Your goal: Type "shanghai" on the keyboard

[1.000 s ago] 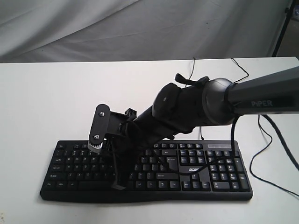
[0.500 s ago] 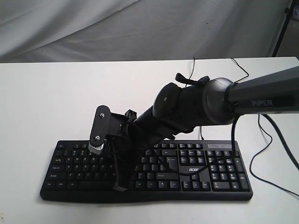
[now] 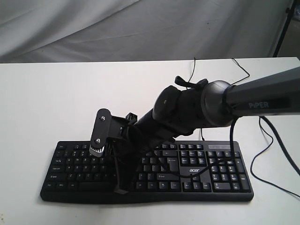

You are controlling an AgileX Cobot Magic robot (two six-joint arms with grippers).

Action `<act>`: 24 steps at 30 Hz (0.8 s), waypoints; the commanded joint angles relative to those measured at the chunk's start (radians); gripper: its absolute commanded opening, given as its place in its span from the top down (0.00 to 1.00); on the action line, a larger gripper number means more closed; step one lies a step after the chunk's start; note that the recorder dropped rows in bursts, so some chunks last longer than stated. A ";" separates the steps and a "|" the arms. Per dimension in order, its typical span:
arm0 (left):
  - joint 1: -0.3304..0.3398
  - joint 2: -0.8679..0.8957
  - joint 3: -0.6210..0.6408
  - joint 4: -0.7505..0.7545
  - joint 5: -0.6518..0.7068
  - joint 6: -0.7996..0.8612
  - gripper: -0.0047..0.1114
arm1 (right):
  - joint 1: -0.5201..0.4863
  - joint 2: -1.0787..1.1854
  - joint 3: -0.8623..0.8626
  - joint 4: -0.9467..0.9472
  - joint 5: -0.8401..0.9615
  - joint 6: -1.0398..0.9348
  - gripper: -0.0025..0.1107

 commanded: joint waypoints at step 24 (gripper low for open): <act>-0.004 0.003 0.005 -0.001 -0.003 -0.003 0.95 | -0.007 0.017 -0.004 0.011 0.023 -0.006 0.98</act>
